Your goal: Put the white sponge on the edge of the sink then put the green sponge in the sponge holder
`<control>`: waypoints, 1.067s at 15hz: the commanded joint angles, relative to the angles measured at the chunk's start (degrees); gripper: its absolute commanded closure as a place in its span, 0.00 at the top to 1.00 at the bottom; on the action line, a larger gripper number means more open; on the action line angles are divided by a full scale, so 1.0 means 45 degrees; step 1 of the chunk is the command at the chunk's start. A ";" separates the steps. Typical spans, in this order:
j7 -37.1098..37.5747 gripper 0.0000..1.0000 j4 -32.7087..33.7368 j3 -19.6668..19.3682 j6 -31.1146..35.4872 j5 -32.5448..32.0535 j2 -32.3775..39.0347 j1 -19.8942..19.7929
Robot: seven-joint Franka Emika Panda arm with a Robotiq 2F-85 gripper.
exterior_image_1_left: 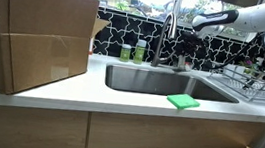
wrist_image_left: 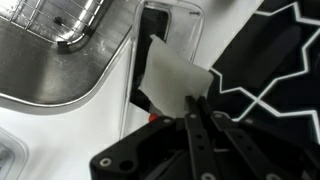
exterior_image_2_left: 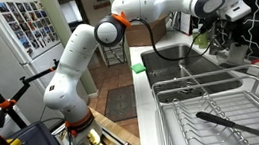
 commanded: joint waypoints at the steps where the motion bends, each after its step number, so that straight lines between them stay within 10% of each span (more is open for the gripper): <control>1: 0.0333 0.06 -0.0118 0.0108 -0.0575 0.0344 -0.0436 -0.0166; 10: 0.0436 0.06 -0.0672 0.0189 -0.1785 0.0664 -0.1982 -0.0397; 16: 0.0221 0.06 -0.1000 0.0482 -0.5653 0.1851 -0.3083 -0.0785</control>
